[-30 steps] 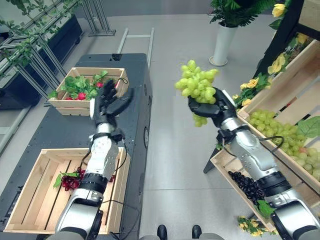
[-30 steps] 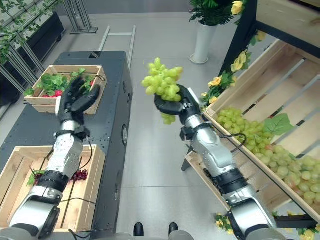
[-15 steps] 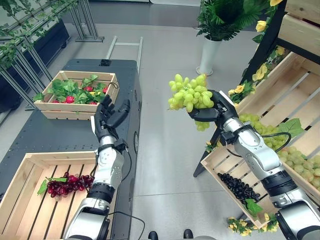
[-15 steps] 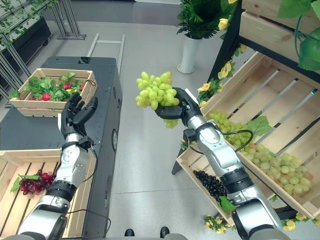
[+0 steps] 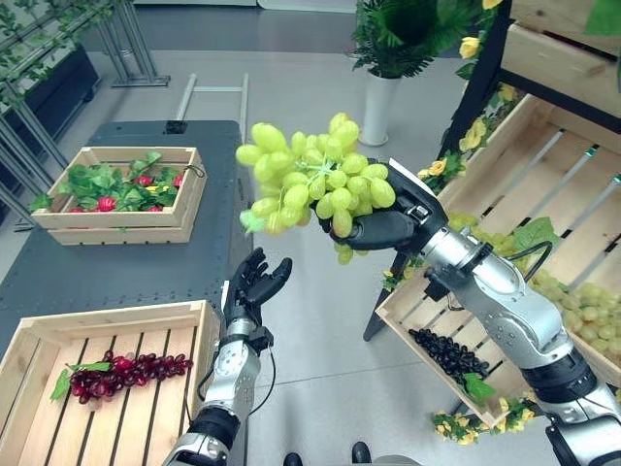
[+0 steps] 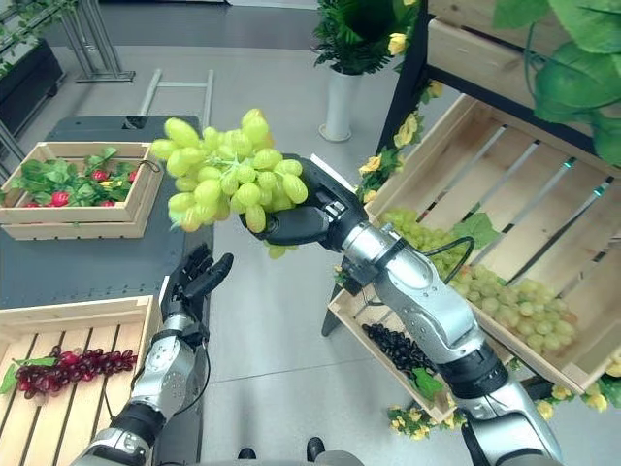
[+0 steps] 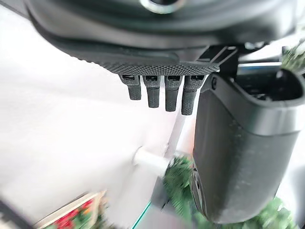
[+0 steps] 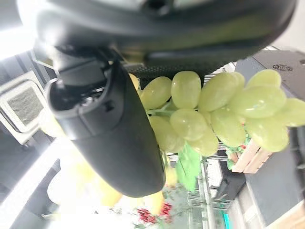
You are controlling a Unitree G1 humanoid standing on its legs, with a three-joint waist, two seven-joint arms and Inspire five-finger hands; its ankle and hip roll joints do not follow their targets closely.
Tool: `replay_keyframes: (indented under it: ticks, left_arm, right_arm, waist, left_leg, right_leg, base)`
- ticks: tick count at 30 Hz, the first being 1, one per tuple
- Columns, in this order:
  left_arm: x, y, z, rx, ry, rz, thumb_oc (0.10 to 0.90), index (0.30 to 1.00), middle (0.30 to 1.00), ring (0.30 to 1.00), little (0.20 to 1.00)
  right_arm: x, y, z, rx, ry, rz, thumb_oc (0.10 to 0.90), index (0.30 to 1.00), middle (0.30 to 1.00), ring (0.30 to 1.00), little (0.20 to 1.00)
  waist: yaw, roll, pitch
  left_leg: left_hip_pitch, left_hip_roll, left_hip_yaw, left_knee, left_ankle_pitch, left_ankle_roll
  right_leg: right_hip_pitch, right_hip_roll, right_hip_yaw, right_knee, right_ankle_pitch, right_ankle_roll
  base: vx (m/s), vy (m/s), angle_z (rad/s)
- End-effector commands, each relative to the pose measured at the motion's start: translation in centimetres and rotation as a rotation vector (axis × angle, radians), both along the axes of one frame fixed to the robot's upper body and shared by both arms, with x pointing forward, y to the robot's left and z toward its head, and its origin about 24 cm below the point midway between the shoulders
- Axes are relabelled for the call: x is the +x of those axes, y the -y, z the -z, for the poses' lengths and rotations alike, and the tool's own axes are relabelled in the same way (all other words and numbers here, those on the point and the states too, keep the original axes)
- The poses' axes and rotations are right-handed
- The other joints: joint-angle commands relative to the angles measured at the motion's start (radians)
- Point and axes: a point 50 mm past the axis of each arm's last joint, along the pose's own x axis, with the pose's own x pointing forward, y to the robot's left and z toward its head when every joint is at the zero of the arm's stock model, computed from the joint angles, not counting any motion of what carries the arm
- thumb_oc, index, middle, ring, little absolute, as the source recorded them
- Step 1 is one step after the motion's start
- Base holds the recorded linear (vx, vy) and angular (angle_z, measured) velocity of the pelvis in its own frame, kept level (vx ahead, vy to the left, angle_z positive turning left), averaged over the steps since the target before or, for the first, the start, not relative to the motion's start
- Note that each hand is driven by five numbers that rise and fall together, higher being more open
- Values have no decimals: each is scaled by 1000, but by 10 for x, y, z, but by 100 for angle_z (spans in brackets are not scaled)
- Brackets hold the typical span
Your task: Pick up the fruits from the basket on one side to the basket on the other side
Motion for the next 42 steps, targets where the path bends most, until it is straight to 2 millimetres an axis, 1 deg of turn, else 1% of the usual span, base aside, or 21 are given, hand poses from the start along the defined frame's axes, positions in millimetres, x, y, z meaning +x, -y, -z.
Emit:
replay_keyframes:
  ticks: [1,3,4,8,9,11,13,16,20,24,29,30,34,38,39,42]
  left_arm:
    - [13,15,-11,37,107,122,800,900,900,900,900]
    - [9,16,-6,28,82,118,800,900,900,900,900]
    - [6,15,1,11,55,103,800,900,900,900,900]
    - [-1,12,11,-2,10,81,800,900,900,900,900]
    - [-3,11,12,0,2,74,800,900,900,900,900]
    - [-4,10,14,2,-2,67,800,900,900,900,900]
    - [-5,7,15,2,-6,62,800,900,900,900,900]
    - [-8,6,16,5,-6,60,800,900,900,900,900]
    - [-10,5,17,3,-7,42,800,900,900,900,900]
    - [-11,9,18,5,-15,45,800,900,900,900,900]
    - [-14,14,20,22,-21,69,800,900,900,900,900]
    - [-14,14,20,23,-22,70,800,900,900,900,900]
    - [-15,15,20,37,-30,100,800,900,900,900,900]
    - [-14,18,20,38,-33,121,800,900,900,900,900]
    - [-14,19,20,39,-33,132,800,900,900,900,900]
    - [-13,19,18,40,-27,144,800,900,900,900,900]
  right_arm:
    - [-2,37,-43,204,153,87,400,300,300,300,300]
    - [-3,42,-43,200,166,124,400,300,300,300,300]
    - [-4,51,-43,193,182,167,400,300,300,300,300]
    - [-5,73,-45,173,196,270,400,300,300,300,300]
    - [-6,82,-46,170,197,308,400,300,300,300,300]
    - [-7,90,-48,170,205,346,400,300,300,300,300]
    - [-8,104,-51,173,219,401,400,300,300,300,300]
    - [-11,117,-56,171,247,464,400,300,300,300,300]
    - [-10,139,-63,147,295,627,400,300,300,300,300]
    - [-4,152,-61,127,281,727,400,300,300,300,300]
    - [8,174,-57,116,201,840,400,300,300,300,300]
    - [10,176,-56,112,192,850,400,300,300,300,300]
    - [25,194,-58,94,110,911,400,300,300,300,300]
    - [36,202,-58,32,61,964,400,300,300,300,300]
    - [39,208,-59,0,48,996,400,300,300,300,300]
    - [46,214,-61,-44,20,1028,400,300,300,300,300]
  waist:
    - [-26,6,-108]
    - [-34,5,-107]
    - [-47,4,-104]
    - [-74,1,-101]
    - [-84,1,-100]
    - [-92,0,-100]
    - [-104,0,-100]
    - [-114,0,-101]
    - [-120,-1,-106]
    - [-116,-7,-107]
    - [-97,-19,-104]
    - [-95,-20,-103]
    - [-67,-30,-104]
    - [-44,-36,-104]
    - [-34,-39,-103]
    - [-19,-42,-103]
  left_leg:
    - [-8,-17,14,3,-90,5]
    - [-7,-16,21,3,-90,6]
    - [-5,-15,31,3,-91,6]
    - [-1,-12,50,3,-95,5]
    - [0,-10,57,3,-96,5]
    - [1,-10,61,3,-98,5]
    - [1,-9,69,3,-99,5]
    - [1,-8,72,3,-100,4]
    - [-1,-10,73,3,-102,4]
    - [-3,-10,69,3,-102,6]
    - [-6,-12,55,3,-102,6]
    - [-6,-12,52,3,-102,6]
    - [-9,-14,31,3,-100,4]
    - [-11,-17,12,3,-98,2]
    - [-11,-18,3,3,-97,2]
    - [-13,-20,-9,3,-96,1]
  right_leg:
    - [-41,38,12,1,51,-45]
    - [-44,40,20,1,54,-44]
    - [-47,42,32,1,58,-42]
    - [-52,46,53,1,64,-37]
    - [-53,49,62,1,67,-36]
    - [-55,51,69,1,68,-35]
    - [-60,54,81,1,72,-33]
    - [-63,57,89,1,75,-31]
    - [-69,61,99,1,77,-29]
    - [-71,62,98,1,77,-30]
    - [-69,62,89,1,76,-30]
    - [-68,62,87,1,76,-31]
    - [-64,58,67,1,75,-31]
    - [-59,55,49,1,74,-32]
    - [-56,53,41,1,73,-33]
    - [-54,51,28,1,72,-34]
  base:
    - [10,20,-37]
    - [11,24,-32]
    - [11,24,-16]
    - [17,26,-32]
    - [26,23,-20]
    - [24,22,-19]
    - [25,31,-23]
    - [22,25,-8]
    - [24,17,-14]
    - [0,0,0]
    - [0,0,0]
    - [0,0,0]
    - [-1,-5,1]
    - [3,-6,3]
    - [-4,-7,5]
    - [-14,-7,11]
